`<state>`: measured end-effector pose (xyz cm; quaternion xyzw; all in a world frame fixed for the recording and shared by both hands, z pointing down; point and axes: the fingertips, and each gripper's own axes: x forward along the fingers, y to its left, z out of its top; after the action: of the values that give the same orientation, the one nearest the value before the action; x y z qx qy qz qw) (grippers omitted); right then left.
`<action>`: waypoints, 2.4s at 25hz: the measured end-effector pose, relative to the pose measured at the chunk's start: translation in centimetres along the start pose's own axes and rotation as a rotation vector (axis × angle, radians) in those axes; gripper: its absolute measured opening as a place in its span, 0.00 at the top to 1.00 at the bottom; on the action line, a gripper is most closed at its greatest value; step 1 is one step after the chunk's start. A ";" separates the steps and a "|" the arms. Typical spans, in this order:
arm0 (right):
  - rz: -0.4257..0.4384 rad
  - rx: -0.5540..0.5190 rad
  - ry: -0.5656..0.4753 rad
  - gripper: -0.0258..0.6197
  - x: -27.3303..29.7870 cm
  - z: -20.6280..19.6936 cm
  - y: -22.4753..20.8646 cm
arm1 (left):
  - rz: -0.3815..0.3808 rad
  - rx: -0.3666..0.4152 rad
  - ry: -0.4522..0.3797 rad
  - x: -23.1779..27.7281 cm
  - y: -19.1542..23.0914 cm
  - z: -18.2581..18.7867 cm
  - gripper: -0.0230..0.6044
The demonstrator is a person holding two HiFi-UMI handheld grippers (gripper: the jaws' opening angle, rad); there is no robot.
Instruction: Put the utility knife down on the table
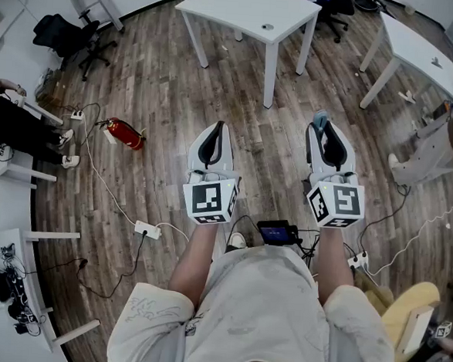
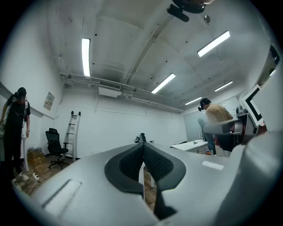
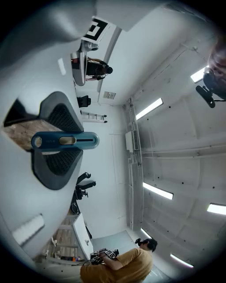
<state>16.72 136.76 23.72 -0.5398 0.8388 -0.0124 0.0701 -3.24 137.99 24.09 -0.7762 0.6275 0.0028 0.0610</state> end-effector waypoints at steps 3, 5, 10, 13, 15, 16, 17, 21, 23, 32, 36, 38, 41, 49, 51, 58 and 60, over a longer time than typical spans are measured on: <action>-0.002 0.005 -0.005 0.75 -0.4 0.0 0.3 | -0.005 0.000 0.003 -0.3 0.0 0.1 0.93; -0.004 0.007 -0.007 0.75 -0.6 -0.3 -0.3 | -0.011 0.001 0.002 -0.1 -0.6 -0.4 0.93; 0.001 0.004 -0.007 0.75 -0.8 -0.7 -1.7 | -0.016 0.003 0.004 0.6 -2.1 -0.9 0.93; 0.009 -0.001 -0.007 0.75 -1.0 -1.1 -3.7 | -0.012 0.004 0.008 1.6 -4.0 -1.6 0.93; 0.019 -0.003 -0.007 0.75 -1.8 -1.8 -6.7 | -0.009 0.008 0.011 2.7 -6.9 -2.4 0.93; 0.025 -0.001 -0.007 0.75 -2.3 -2.2 -8.4 | -0.008 0.010 0.012 3.3 -8.7 -2.9 0.93; 0.031 0.001 -0.007 0.75 -2.7 -2.7 -10.2 | -0.007 0.013 0.014 3.9 -10.5 -3.4 0.93; 0.051 0.024 0.002 0.75 -3.8 -5.0 -14.8 | -0.003 0.022 0.022 5.6 -15.2 -5.3 0.93; 0.059 0.042 0.006 0.75 -4.6 -5.4 -16.8 | -0.002 0.027 0.028 6.0 -17.5 -5.6 0.93; 0.077 0.047 0.004 0.75 -2.2 -6.0 -19.4 | 0.000 0.023 0.032 9.8 -18.4 -6.7 0.93; 0.070 0.033 0.006 0.75 2.0 -6.8 -18.7 | -0.008 0.013 0.025 13.0 -15.3 -7.7 0.93; 0.069 0.026 0.007 0.75 5.0 -6.8 -18.1 | -0.008 0.011 0.018 15.1 -13.1 -7.9 0.93; 0.071 0.017 0.015 0.75 10.3 -7.1 -17.2 | -0.006 0.000 0.015 19.0 -9.4 -8.4 0.93; 0.069 -0.002 0.034 0.75 27.1 -8.6 -12.7 | -0.010 -0.034 0.023 29.8 3.9 -10.6 0.93; 0.065 -0.004 0.035 0.75 29.8 -9.3 -11.7 | -0.009 -0.041 0.023 31.3 6.5 -11.5 0.93; 0.050 -0.012 0.041 0.75 42.9 -8.8 -10.1 | -0.027 -0.053 0.011 41.3 15.4 -10.9 0.93; 0.044 -0.015 0.041 0.75 46.3 -8.8 -9.4 | -0.036 -0.052 0.003 43.7 17.9 -10.7 0.93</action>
<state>5.25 90.37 28.51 -0.5214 0.8517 -0.0155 0.0493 -12.17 90.76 29.55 -0.7888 0.6132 0.0170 0.0397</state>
